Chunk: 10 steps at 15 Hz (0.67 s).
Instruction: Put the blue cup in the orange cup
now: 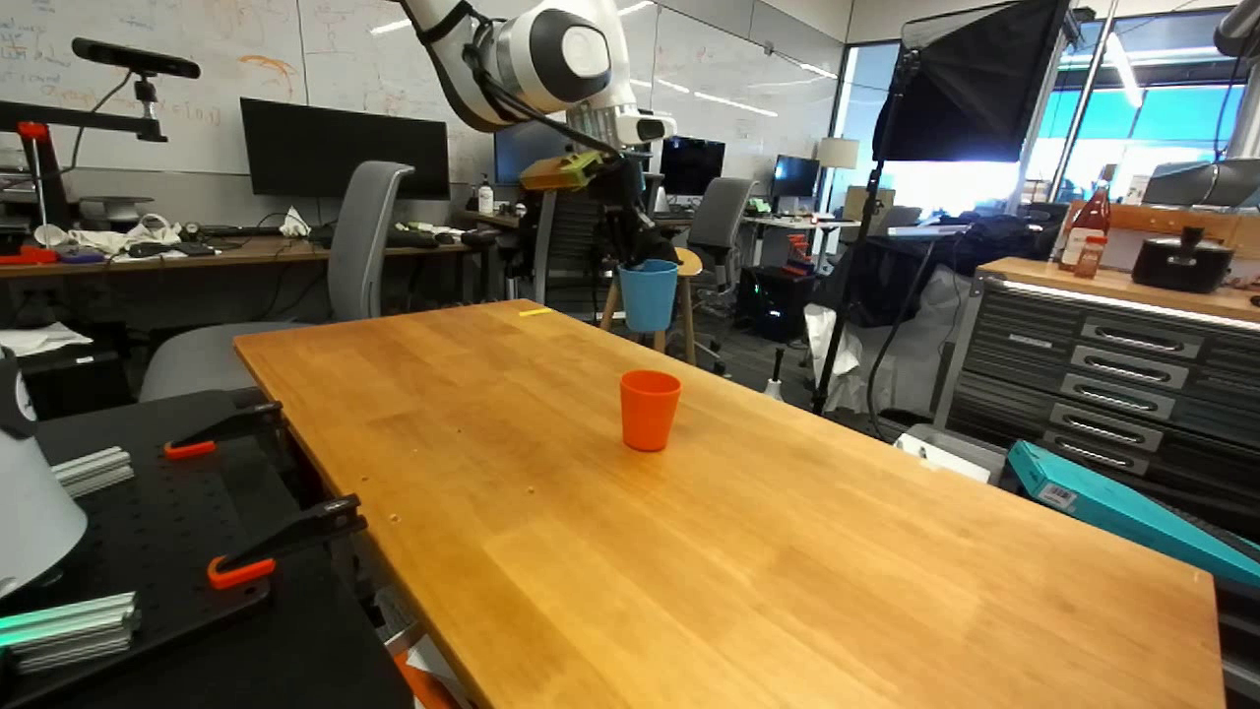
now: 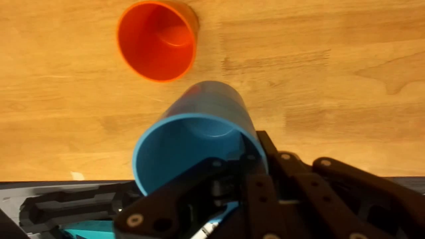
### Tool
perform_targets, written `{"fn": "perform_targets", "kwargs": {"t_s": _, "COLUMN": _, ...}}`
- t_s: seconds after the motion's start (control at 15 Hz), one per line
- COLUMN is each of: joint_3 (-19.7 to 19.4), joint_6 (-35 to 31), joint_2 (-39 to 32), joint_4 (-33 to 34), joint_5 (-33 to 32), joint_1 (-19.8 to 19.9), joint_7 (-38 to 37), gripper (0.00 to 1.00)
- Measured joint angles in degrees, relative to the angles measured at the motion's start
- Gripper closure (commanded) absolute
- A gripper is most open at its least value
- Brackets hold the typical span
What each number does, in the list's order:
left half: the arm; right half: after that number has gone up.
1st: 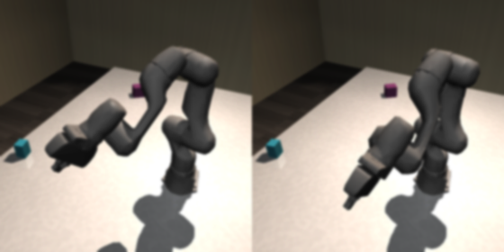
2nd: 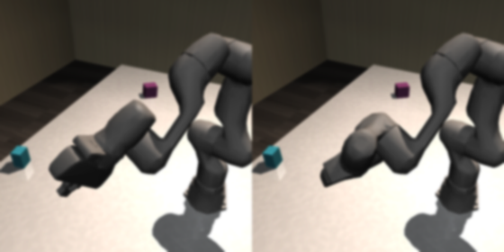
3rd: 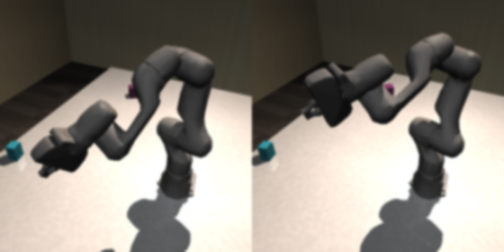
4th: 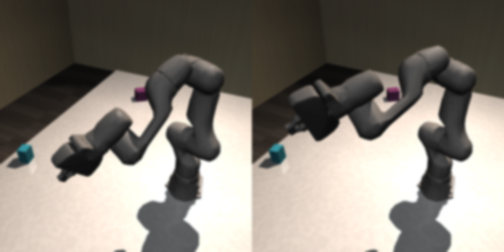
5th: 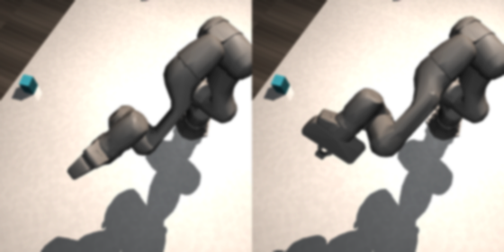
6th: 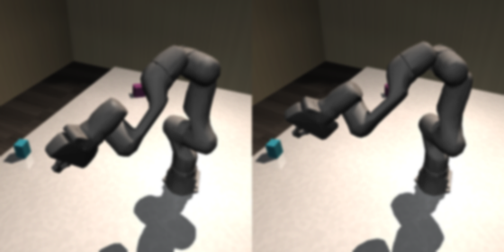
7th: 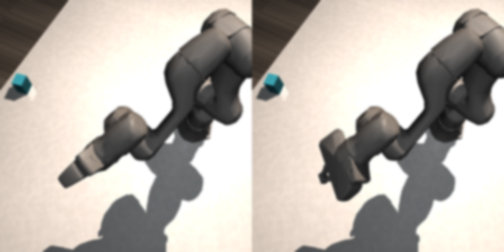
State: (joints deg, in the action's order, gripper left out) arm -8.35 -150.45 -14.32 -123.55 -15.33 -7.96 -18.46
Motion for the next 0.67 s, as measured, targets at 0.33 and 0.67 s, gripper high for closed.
{"fn": "perform_targets", "kwargs": {"t_s": 0.33, "joint_3": -0.83, "joint_6": 2.02, "joint_2": 0.20, "joint_4": 0.11, "joint_5": -1.14, "joint_1": 2.11, "joint_7": -0.56, "gripper": 0.97}}
{"fn": "perform_targets", "kwargs": {"t_s": 0.67, "joint_3": -0.82, "joint_6": 5.07, "joint_2": 0.20, "joint_4": -0.13, "joint_5": -1.15, "joint_1": 2.30, "joint_7": -0.72, "gripper": 0.97}}
